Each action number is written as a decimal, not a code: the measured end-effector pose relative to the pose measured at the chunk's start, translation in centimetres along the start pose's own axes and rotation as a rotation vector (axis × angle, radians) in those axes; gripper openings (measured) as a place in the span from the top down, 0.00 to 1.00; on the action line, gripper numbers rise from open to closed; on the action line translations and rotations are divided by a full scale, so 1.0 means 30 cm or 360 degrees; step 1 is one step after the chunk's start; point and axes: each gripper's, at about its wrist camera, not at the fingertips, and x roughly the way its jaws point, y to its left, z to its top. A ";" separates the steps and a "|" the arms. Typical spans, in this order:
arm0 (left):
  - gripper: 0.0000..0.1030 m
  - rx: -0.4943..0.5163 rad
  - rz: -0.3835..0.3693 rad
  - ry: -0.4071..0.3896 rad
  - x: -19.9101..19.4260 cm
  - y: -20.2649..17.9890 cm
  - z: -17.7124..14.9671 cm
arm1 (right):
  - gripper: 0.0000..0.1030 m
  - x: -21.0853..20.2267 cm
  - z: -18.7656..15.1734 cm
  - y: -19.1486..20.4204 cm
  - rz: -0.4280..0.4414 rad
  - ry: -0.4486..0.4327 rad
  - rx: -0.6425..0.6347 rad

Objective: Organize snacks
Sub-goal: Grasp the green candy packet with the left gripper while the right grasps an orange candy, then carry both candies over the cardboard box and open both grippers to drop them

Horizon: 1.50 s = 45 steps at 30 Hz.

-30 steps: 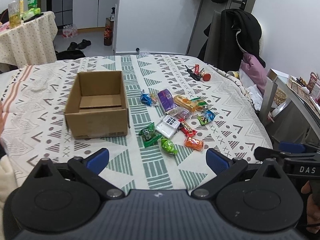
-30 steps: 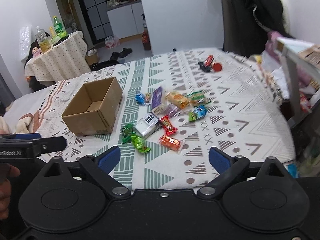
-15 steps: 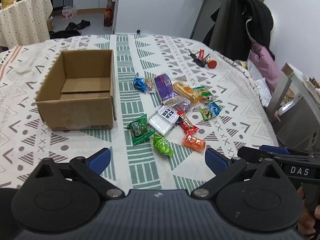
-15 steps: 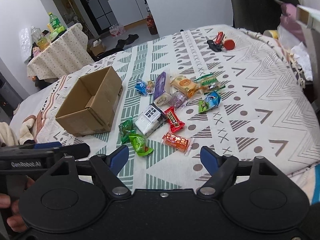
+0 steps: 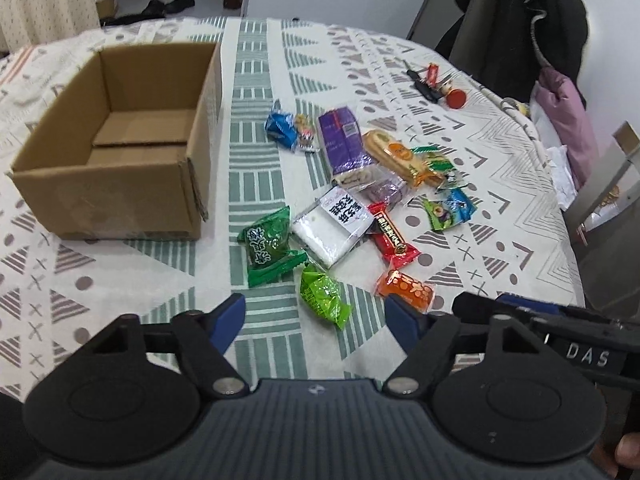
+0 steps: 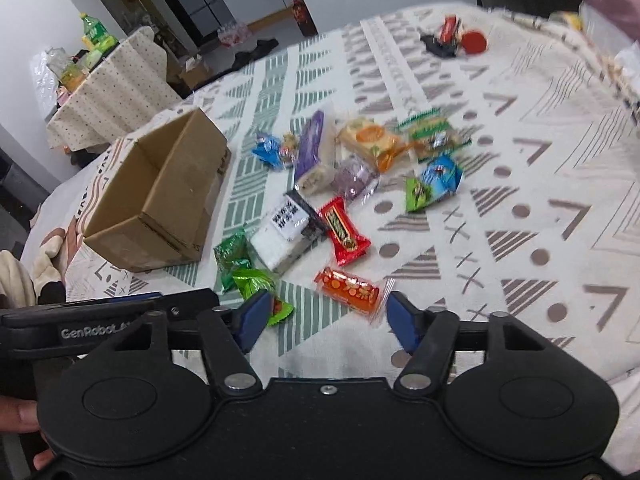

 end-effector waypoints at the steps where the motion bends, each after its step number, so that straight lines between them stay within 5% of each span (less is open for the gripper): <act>1: 0.32 -0.0015 0.0006 0.0017 0.018 0.000 0.004 | 0.45 0.014 0.003 -0.005 0.0019 0.0020 0.0014; 15: 0.46 -0.0164 0.0019 0.0195 0.230 -0.031 0.034 | 0.51 0.132 0.030 -0.053 0.0012 0.0098 -0.0022; 20: 0.74 -0.0255 0.0045 0.0237 0.280 -0.021 0.021 | 0.51 0.157 0.044 -0.041 -0.0021 0.0074 -0.0072; 23: 0.77 -0.0258 0.0047 0.0215 0.273 -0.012 0.014 | 0.51 0.169 0.065 -0.029 -0.0033 0.0030 -0.0117; 30: 0.79 -0.0252 0.0029 0.0172 0.211 0.011 0.019 | 0.52 0.241 0.060 -0.008 -0.0040 0.0174 -0.0179; 34: 0.79 -0.0244 0.0011 0.0151 0.170 0.026 0.011 | 0.78 0.257 0.028 -0.024 -0.0099 0.0286 -0.0163; 45: 0.79 -0.0179 -0.0090 0.0019 0.009 0.047 -0.001 | 0.82 0.108 0.016 0.068 0.0009 0.0125 -0.0184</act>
